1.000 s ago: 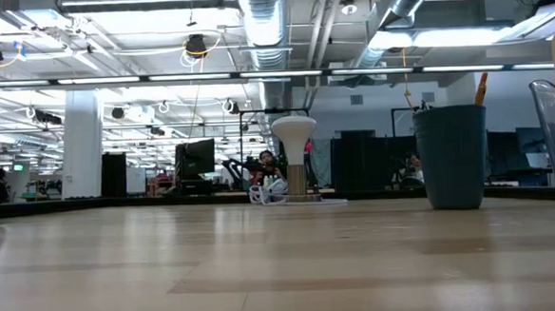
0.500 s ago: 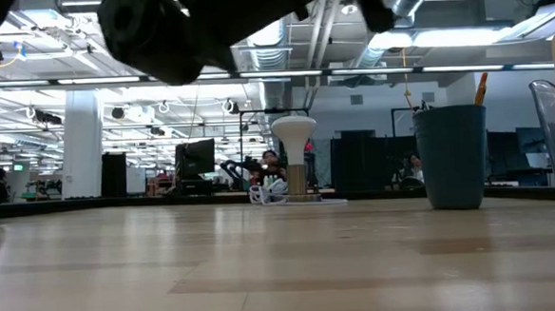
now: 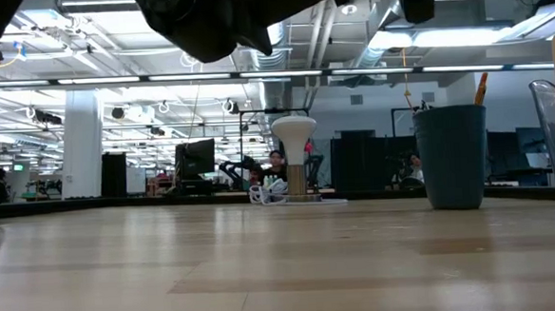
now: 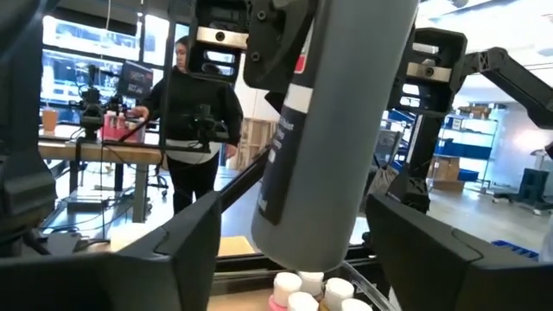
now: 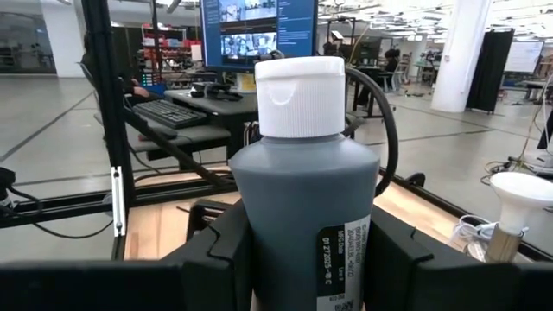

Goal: Pick & Place Paint Supplies
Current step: Put the large dark blue paint bottle into the transparent bin

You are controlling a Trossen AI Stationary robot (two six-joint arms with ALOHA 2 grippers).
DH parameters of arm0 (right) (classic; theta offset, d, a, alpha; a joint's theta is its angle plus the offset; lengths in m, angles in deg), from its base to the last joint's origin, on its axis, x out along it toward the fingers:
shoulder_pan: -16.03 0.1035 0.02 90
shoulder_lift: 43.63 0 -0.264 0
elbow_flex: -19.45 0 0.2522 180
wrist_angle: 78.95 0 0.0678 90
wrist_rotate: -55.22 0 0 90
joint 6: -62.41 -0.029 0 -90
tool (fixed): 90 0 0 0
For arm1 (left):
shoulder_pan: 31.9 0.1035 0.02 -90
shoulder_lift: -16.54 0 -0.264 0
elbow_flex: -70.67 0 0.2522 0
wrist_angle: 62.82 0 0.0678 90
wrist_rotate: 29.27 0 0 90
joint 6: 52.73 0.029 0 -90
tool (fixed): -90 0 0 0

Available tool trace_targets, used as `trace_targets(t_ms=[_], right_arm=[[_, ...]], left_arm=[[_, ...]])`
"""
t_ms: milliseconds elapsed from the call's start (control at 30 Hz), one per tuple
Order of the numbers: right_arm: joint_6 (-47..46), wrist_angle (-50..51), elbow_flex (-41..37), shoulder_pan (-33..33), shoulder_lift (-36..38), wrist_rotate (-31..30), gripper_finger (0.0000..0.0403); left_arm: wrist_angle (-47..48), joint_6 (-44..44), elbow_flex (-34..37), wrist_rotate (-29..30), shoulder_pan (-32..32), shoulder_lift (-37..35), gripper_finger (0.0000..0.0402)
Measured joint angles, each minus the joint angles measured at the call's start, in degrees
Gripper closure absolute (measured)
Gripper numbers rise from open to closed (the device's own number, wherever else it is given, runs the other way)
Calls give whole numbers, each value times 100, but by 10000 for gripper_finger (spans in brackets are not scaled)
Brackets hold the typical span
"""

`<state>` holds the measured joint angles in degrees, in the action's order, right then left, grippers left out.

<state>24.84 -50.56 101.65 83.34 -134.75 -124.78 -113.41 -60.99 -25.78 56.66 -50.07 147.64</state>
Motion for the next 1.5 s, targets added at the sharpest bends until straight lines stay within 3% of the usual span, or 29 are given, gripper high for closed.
trace_targets(t_ms=[267, 500, 1000, 1300, 1500], right_arm=[[-150, -10, -182, -259, 0, 0, 265], [-197, -8, -221, -369, 2, 2, 265], [-151, -23, -221, -562, 2, 5, 265], [-151, -25, -221, -588, 0, 22, 265], [-132, -25, -221, -621, 0, 35, 265]], left_arm=[[341, -42, -244, 60, 9, -1, 113], [597, 61, -371, 62, 24, -9, 114], [612, 192, -501, 71, 58, -9, 179], [589, 228, -507, 55, 57, 22, 249], [594, 204, -507, -57, 59, 26, 251]])
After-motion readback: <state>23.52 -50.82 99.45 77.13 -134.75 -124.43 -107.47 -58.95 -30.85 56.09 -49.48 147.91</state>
